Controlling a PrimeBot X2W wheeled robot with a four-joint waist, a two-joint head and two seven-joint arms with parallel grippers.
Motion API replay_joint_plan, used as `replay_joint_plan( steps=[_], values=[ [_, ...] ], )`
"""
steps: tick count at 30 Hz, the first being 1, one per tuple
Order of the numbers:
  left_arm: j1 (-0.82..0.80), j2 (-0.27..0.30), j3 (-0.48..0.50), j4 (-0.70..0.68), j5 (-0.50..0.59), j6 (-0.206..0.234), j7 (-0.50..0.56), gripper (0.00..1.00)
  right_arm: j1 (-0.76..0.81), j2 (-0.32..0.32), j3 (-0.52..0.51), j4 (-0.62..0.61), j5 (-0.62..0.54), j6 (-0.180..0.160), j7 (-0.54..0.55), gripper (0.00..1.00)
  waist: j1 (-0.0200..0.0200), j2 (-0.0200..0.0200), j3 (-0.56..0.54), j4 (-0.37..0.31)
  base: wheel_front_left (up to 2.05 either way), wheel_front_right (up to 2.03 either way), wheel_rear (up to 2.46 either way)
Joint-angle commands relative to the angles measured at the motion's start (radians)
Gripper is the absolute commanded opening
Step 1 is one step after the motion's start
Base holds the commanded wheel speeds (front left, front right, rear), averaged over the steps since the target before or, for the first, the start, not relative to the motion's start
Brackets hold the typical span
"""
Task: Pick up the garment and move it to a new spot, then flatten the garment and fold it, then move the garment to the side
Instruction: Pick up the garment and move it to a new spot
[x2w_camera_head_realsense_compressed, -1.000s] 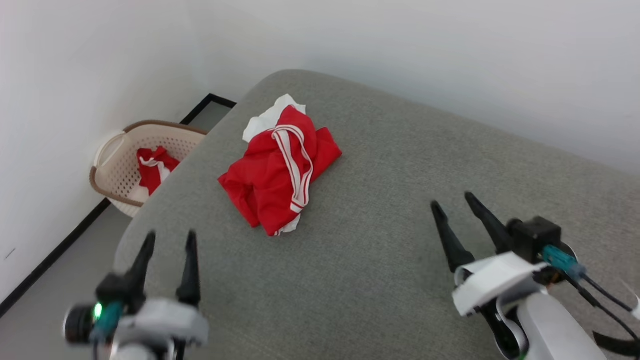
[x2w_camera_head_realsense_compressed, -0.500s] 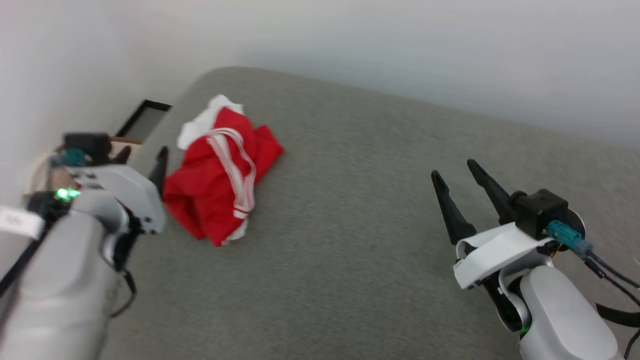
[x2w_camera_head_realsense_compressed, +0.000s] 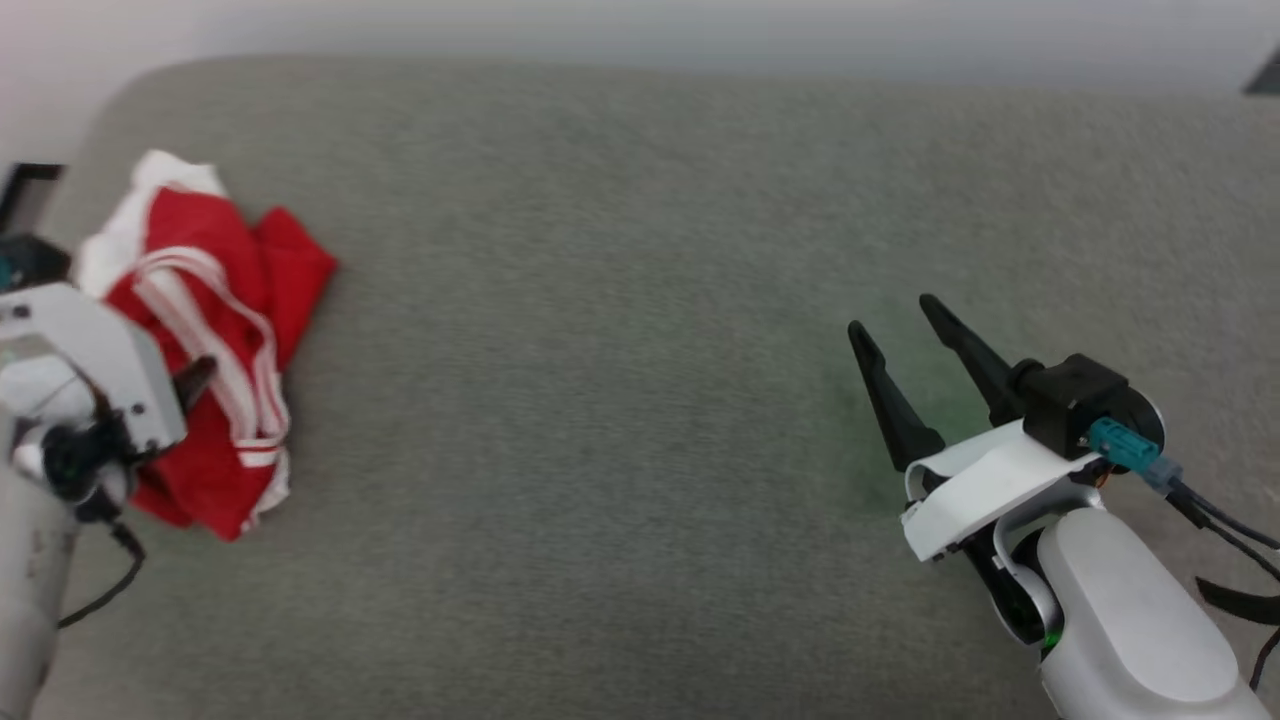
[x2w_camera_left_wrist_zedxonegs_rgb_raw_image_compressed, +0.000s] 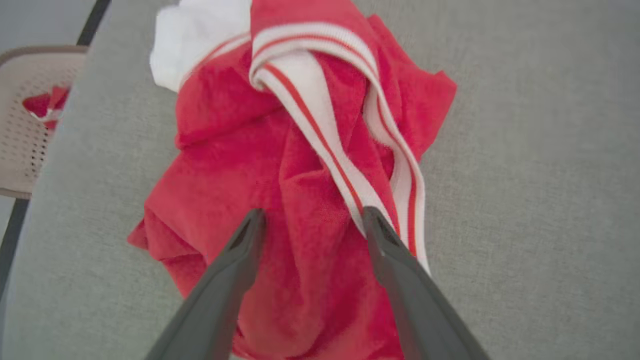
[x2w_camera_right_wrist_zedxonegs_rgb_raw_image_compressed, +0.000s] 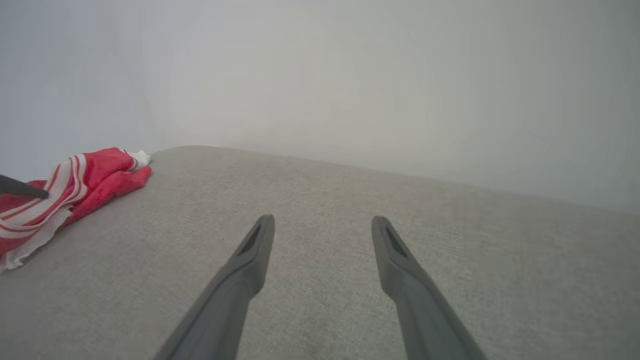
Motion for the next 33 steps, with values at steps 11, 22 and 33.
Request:
replay_joint_plan(
  steps=[11,22,33],
  values=[
    [0.024,-0.007,-0.014,0.061,-0.126,-0.004,0.059,1.0,-0.032,-0.032,0.022,-0.009,-0.012,-0.001,0.0,1.0,0.0,-0.0001,0.147,-0.095,0.0,0.0,0.0],
    [0.04,0.0,-0.078,0.032,-0.164,-0.005,-0.064,0.0,-0.033,-0.042,0.039,-0.011,-0.003,-0.001,-0.001,1.0,0.0,-0.0001,0.079,-0.054,0.0,0.0,0.0],
    [-0.03,0.039,-0.19,-0.043,-0.062,-0.004,-0.463,0.0,0.044,0.001,-0.016,-0.023,0.031,-0.001,-0.001,1.0,0.0,-0.0001,-0.077,-0.046,0.0,0.0,0.0]
  ],
)
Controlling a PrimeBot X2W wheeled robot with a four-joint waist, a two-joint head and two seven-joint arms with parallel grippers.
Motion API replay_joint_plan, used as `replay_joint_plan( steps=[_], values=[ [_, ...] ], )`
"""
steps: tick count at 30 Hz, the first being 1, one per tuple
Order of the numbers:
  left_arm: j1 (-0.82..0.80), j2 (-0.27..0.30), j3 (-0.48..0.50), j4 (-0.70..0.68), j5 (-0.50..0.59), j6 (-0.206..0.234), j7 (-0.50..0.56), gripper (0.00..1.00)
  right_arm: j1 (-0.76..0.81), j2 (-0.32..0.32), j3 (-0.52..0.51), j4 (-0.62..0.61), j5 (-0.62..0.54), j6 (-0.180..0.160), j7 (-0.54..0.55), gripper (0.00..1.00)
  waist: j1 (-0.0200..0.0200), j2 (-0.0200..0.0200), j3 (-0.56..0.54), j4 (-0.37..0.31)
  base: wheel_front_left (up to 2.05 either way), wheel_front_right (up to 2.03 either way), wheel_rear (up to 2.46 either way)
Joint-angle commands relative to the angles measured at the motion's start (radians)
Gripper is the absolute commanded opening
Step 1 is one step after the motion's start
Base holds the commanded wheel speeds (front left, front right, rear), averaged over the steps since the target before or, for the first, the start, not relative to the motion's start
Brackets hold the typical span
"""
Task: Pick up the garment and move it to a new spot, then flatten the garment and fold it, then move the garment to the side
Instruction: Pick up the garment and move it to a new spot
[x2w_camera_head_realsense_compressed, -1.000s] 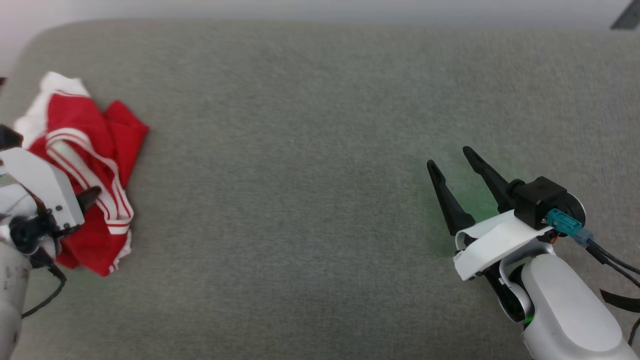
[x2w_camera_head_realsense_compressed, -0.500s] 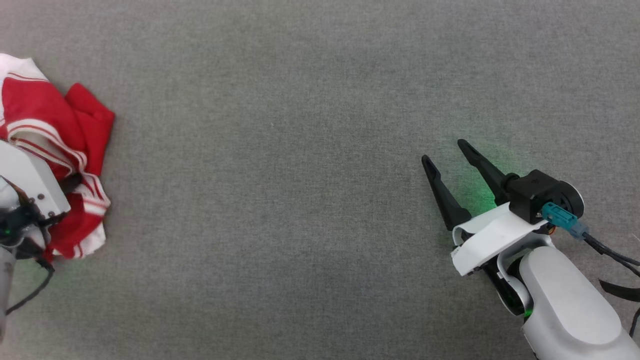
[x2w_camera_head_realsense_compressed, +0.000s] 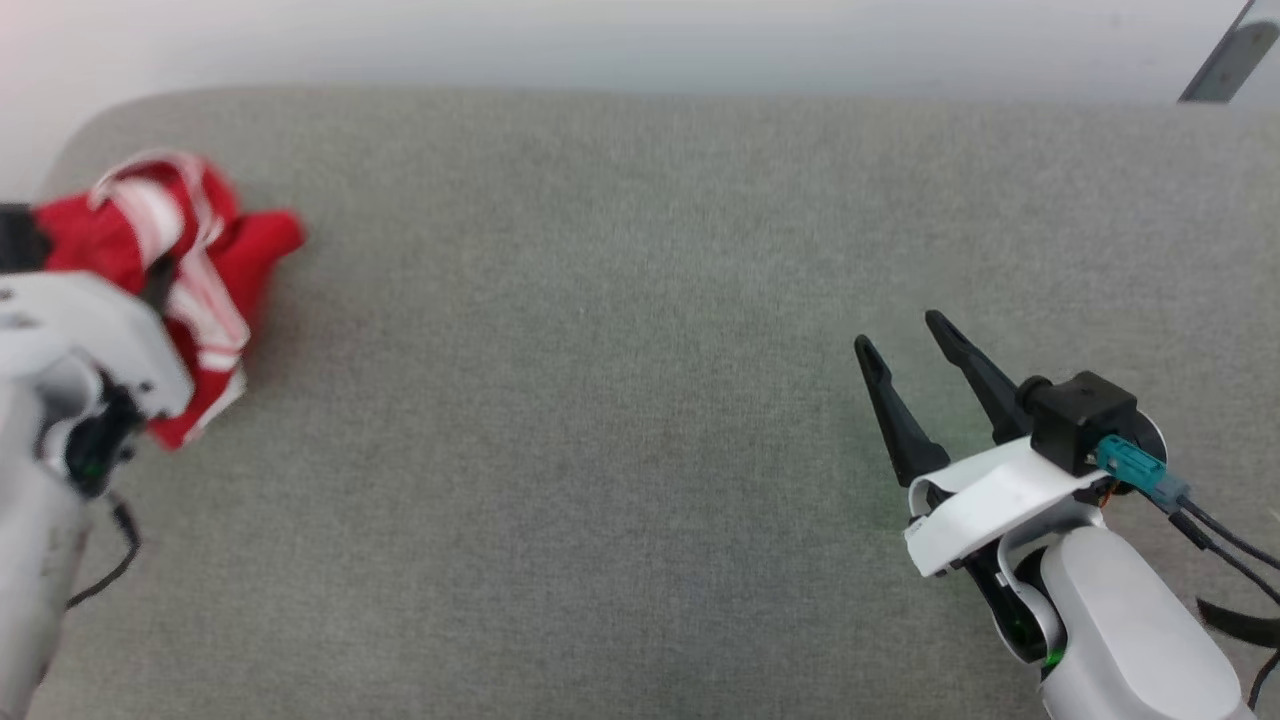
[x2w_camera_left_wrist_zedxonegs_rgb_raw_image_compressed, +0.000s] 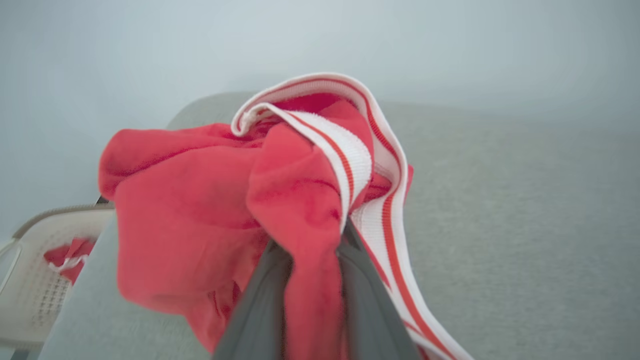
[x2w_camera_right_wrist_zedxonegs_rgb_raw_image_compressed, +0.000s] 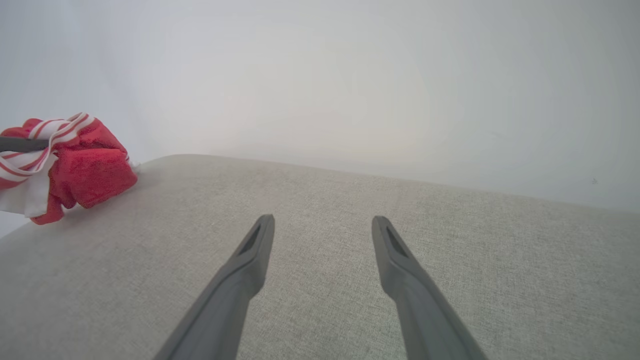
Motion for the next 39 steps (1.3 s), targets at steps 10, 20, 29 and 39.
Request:
replay_joint_plan(
  steps=[10,20,29,39],
  values=[
    [-0.061,0.008,-0.2,-0.41,-0.035,-0.004,-0.028,0.0,0.079,0.057,-0.116,-0.064,0.021,-0.001,-0.001,1.0,0.0,0.0,-0.055,-0.102,0.0,0.0,0.0],
    [-0.159,-0.001,-0.472,-0.798,-0.16,-0.003,0.078,0.0,0.116,0.117,-0.219,-0.148,0.027,-0.001,-0.001,1.0,0.0,0.0,0.042,-0.35,0.0,0.0,0.0],
    [-0.294,-0.003,-0.679,-0.738,-0.115,-0.003,0.108,0.0,0.135,0.141,-0.251,-0.197,0.074,-0.001,-0.001,1.0,0.0,0.0,0.136,-0.554,0.0,0.0,0.0],
    [-0.211,0.169,-0.684,-0.753,0.159,-0.002,0.445,0.0,0.125,0.141,-0.216,-0.222,0.172,-0.001,-0.001,1.0,0.0,0.0,0.19,-0.62,0.0,0.0,0.0]
  ],
)
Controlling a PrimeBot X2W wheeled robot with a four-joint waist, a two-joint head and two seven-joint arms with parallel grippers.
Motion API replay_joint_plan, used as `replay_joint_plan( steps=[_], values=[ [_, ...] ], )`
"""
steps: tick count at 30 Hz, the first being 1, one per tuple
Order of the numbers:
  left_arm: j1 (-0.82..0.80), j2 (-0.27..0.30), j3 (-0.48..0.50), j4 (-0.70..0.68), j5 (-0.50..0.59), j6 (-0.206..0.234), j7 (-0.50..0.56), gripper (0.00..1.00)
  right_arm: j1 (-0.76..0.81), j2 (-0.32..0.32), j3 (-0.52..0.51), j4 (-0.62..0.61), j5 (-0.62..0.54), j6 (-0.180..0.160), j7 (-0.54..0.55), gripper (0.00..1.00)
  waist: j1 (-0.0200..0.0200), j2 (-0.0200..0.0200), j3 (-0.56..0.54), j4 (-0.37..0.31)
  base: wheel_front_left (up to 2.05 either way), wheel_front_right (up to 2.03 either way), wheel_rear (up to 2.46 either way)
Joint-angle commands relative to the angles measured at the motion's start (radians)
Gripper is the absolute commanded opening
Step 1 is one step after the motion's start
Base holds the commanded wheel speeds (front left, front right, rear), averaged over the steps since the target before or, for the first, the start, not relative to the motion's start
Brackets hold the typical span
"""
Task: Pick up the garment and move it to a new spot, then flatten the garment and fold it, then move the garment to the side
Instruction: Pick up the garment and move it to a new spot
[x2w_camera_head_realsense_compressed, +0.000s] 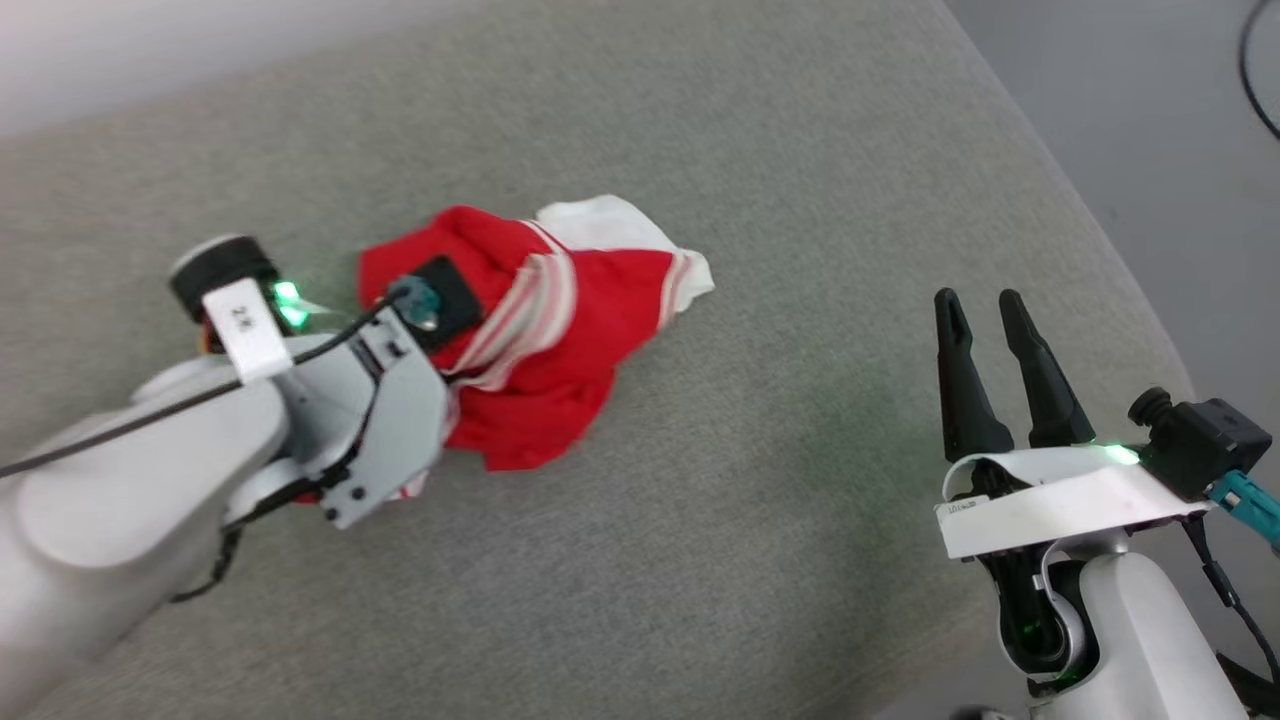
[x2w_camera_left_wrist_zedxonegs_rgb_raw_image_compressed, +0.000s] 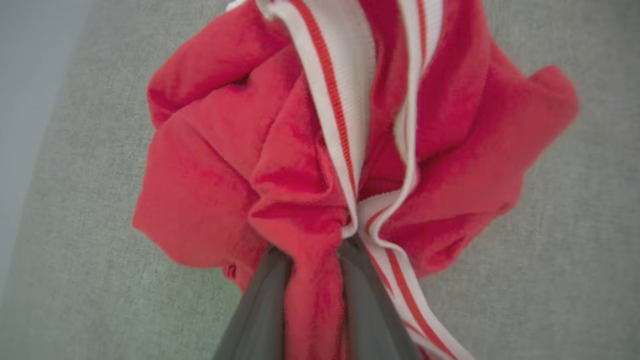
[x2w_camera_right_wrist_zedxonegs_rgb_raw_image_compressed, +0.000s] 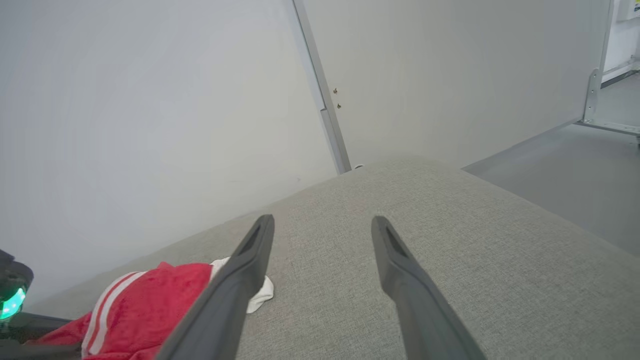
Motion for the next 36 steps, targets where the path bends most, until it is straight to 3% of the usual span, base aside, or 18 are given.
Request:
replay_joint_plan(
  steps=[1,7,15,16,17,19,21,22,31,36],
  values=[
    [0.003,0.008,0.002,0.006,0.021,0.001,0.01,0.0,-0.014,0.005,0.004,-0.007,0.008,-0.001,-0.001,1.0,0.0,0.0,0.067,-0.063,0.0,0.0,0.0],
    [0.03,0.051,-0.01,0.046,0.034,0.002,0.079,0.0,-0.038,0.005,0.017,-0.019,0.033,-0.001,0.0,1.0,0.0,0.0,0.109,-0.084,0.0,0.0,0.0],
    [0.068,0.04,-0.027,0.11,-0.023,0.007,0.097,0.0,-0.051,0.005,0.031,-0.021,0.036,-0.001,0.0,1.0,0.0,0.0,0.134,-0.087,0.0,0.0,0.0],
    [0.065,0.037,-0.028,0.115,-0.032,0.007,0.085,0.09,-0.046,0.005,0.03,-0.02,0.031,-0.001,-0.001,1.0,0.0,0.0,0.131,-0.08,0.0,0.0,0.0],
    [0.058,0.035,-0.027,0.122,-0.041,0.007,0.072,0.28,-0.043,0.005,0.03,-0.018,0.026,-0.001,-0.001,1.0,0.0,0.0,0.126,-0.072,0.0,0.0,0.0],
    [0.041,0.032,-0.025,0.134,-0.049,0.008,0.039,0.49,-0.041,0.004,0.033,-0.014,0.017,-0.001,0.0,1.0,0.0,0.0,0.114,-0.052,0.0,0.0,0.0],
    [0.023,0.018,-0.02,0.138,-0.058,0.008,-0.003,0.92,-0.041,0.004,0.029,-0.009,0.001,-0.001,0.0,1.0,0.0,0.0,0.096,-0.023,0.0,0.0,0.0],
    [0.014,0.006,-0.018,0.138,-0.065,0.008,-0.026,1.0,-0.04,0.004,0.023,-0.006,-0.011,-0.001,0.0,1.0,0.0,0.0,0.084,-0.004,0.0,0.0,0.0],
    [-0.024,-0.06,0.001,0.073,-0.104,0.002,-0.23,1.0,-0.03,0.003,-0.001,0.038,-0.13,-0.001,0.0,1.0,0.0,0.0,-0.044,0.172,0.0,0.0,0.0],
    [-0.016,-0.084,0.001,0.067,-0.22,0.002,-0.382,1.0,-0.007,-0.007,-0.018,0.066,-0.183,-0.001,0.0,1.0,0.0,0.0,-0.108,0.27,0.0,0.0,0.0]
  ],
)
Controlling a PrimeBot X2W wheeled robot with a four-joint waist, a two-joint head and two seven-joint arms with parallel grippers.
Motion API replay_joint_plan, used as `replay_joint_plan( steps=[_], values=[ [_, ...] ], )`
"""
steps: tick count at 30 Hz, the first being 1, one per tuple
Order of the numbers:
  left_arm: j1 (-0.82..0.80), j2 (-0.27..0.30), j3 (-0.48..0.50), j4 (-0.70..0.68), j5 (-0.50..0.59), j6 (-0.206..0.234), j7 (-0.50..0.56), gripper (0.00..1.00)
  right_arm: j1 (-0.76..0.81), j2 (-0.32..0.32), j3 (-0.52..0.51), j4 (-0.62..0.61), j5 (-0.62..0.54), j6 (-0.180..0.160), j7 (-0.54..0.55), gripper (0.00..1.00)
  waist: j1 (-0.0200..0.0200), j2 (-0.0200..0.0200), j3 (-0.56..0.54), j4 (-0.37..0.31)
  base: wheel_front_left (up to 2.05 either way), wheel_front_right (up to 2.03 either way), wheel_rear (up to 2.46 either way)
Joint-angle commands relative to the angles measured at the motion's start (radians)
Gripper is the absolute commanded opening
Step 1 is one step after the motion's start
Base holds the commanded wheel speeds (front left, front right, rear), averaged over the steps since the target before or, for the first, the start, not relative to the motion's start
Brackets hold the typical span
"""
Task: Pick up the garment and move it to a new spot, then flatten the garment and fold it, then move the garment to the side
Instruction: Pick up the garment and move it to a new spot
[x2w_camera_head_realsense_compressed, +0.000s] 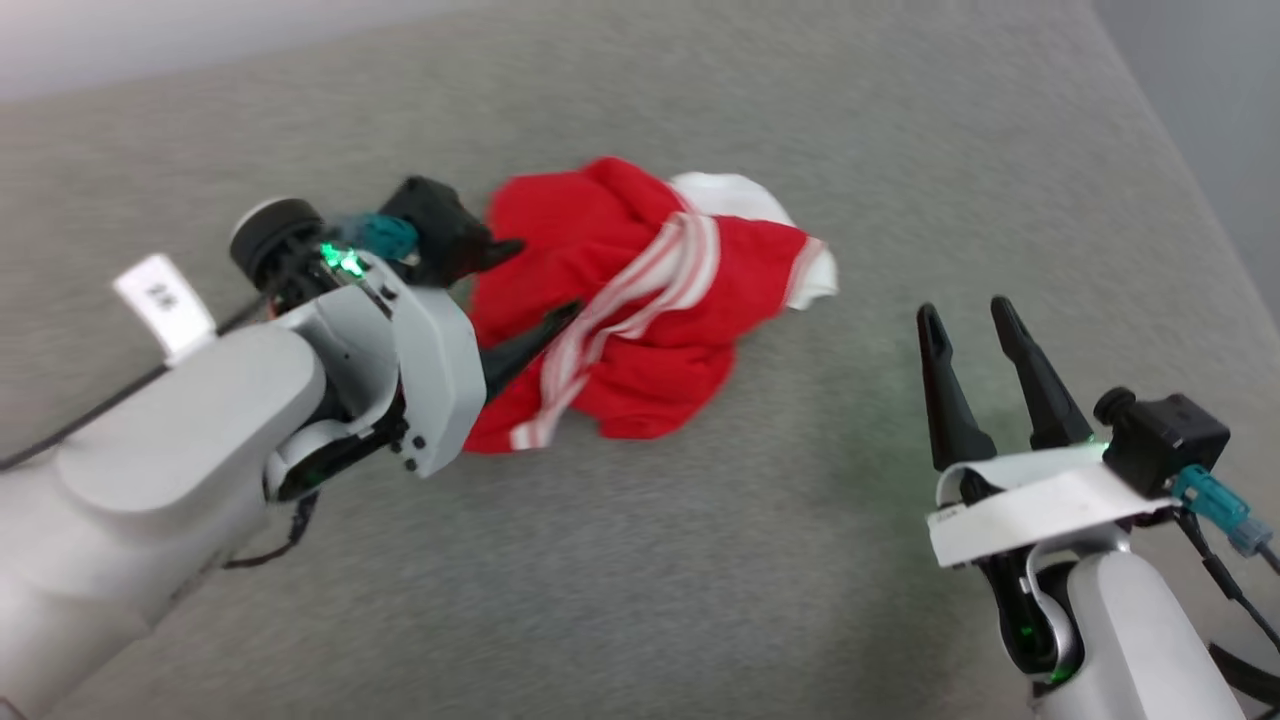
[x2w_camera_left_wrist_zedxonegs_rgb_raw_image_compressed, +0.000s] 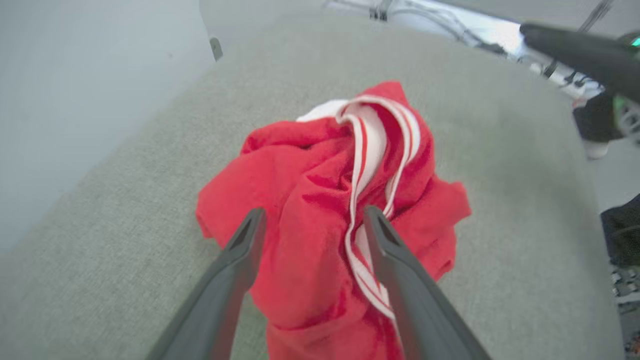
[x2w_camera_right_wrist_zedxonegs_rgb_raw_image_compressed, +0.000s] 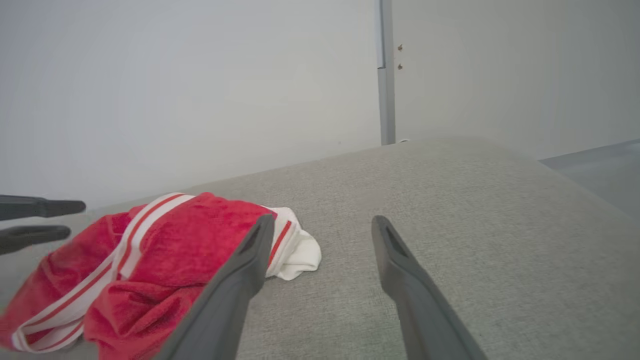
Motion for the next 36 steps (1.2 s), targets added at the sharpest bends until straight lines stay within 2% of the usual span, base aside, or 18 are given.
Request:
replay_joint_plan(
  steps=[1,4,5,9,14,19,25,32,36],
  values=[
    [0.025,-0.009,0.006,0.003,-0.051,0.003,-0.053,1.0,0.019,-0.013,-0.005,0.009,-0.01,-0.001,0.0,1.0,0.0,-0.0001,-0.125,0.146,0.0,0.0,0.0],
    [0.073,-0.021,0.024,0.028,-0.14,0.003,-0.17,1.0,0.039,-0.028,-0.011,0.025,-0.022,-0.001,0.0,1.0,0.0,-0.0001,-0.156,0.195,0.0,0.0,0.0],
    [0.073,-0.021,0.024,0.028,-0.14,0.003,-0.17,1.0,0.039,-0.028,-0.011,0.025,-0.022,-0.001,0.0,1.0,0.0,-0.0001,-0.156,0.195,0.0,0.0,0.0],
    [0.166,-0.034,0.034,0.105,-0.182,0.003,-0.309,1.0,0.053,-0.048,-0.019,0.037,-0.024,-0.001,0.0,1.0,0.0,-0.0001,-0.181,0.254,0.0,0.0,0.0],
    [0.304,-0.097,0.111,0.216,-0.203,0.003,-0.363,1.0,0.071,-0.084,-0.031,0.044,-0.013,-0.001,0.0,1.0,0.0,-0.0001,-0.211,0.329,0.0,0.0,0.0],
    [0.483,-0.175,0.347,0.247,-0.113,0.003,-0.362,1.0,0.097,-0.112,-0.058,0.044,0.001,-0.001,0.0,1.0,0.0,-0.0001,-0.243,0.397,0.0,0.0,0.0],
    [0.709,-0.254,0.653,0.237,0.082,0.017,-0.362,1.0,0.146,-0.149,-0.083,0.045,0.012,-0.001,0.0,1.0,0.0,-0.0001,-0.281,0.442,0.0,0.0,0.0],
    [0.951,-0.339,0.977,0.126,0.314,0.072,-0.363,1.0,0.213,-0.171,-0.095,0.043,0.008,-0.001,0.0,1.0,0.0,-0.0001,-0.322,0.441,0.0,0.0,0.0],
    [1.073,-0.395,1.134,0.031,0.427,0.079,-0.363,1.0,0.234,-0.173,-0.101,0.031,0.007,-0.001,0.0,1.0,0.0,-0.0001,-0.33,0.423,0.0,0.0,0.0]
  ],
)
